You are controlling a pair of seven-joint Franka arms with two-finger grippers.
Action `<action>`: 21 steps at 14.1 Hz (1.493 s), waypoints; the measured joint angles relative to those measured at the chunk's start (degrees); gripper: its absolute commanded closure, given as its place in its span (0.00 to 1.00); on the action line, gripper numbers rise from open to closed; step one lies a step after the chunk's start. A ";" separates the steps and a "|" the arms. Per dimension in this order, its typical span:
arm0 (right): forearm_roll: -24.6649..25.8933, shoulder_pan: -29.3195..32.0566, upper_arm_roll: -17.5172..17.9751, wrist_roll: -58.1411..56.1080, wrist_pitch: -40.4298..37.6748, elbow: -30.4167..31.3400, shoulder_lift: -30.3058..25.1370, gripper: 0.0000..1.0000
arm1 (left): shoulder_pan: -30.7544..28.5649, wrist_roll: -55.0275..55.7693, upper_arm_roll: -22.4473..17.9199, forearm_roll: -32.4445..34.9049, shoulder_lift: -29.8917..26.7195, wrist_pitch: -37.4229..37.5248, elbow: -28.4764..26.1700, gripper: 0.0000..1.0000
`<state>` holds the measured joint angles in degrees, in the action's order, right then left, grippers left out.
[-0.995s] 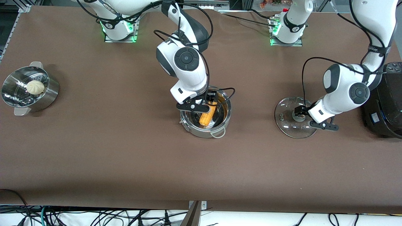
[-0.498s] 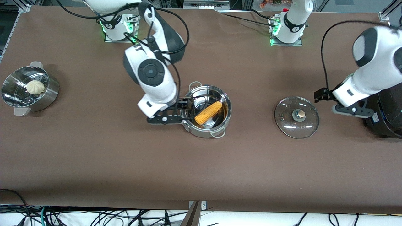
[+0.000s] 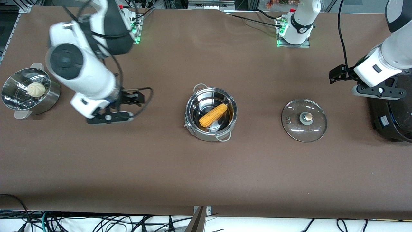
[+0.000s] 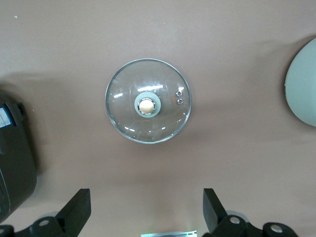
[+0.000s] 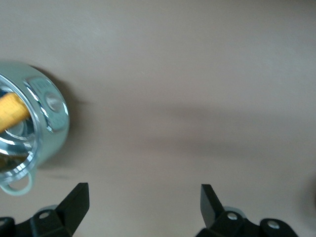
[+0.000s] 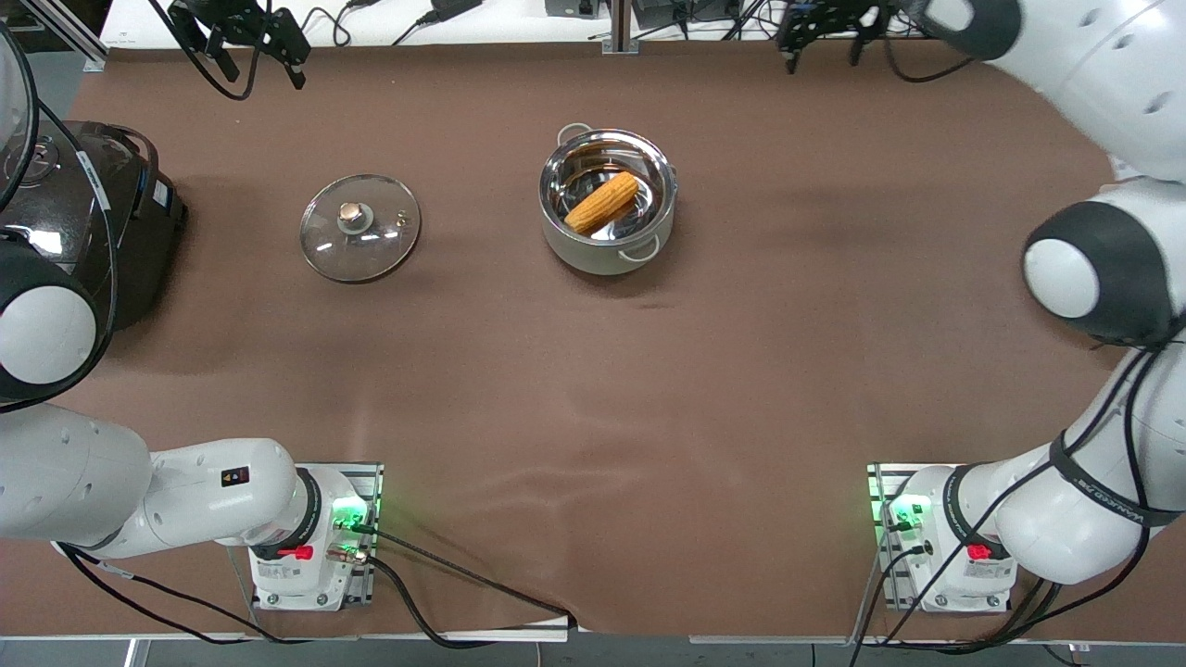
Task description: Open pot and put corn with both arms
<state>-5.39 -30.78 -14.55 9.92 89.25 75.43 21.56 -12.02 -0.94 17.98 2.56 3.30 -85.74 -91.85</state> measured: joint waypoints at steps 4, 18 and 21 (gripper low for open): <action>0.40 6.71 0.36 -5.52 -1.12 8.31 -7.98 0.00 | 0.02 0.15 -0.44 -1.65 -2.50 0.68 1.71 0.00; 4.66 25.63 15.90 -10.25 -7.50 18.19 -26.92 0.00 | 10.79 0.72 -14.06 -2.80 -5.11 1.26 -2.73 0.00; 4.67 25.75 15.89 -10.25 -7.50 18.78 -26.99 0.00 | 10.80 2.65 -13.62 -2.80 -5.08 1.25 -2.77 0.00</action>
<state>-0.72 -5.03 1.34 -0.33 81.75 94.21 -5.43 -1.23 1.71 4.37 -0.25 -1.78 -84.50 -94.62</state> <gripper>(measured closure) 0.000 0.000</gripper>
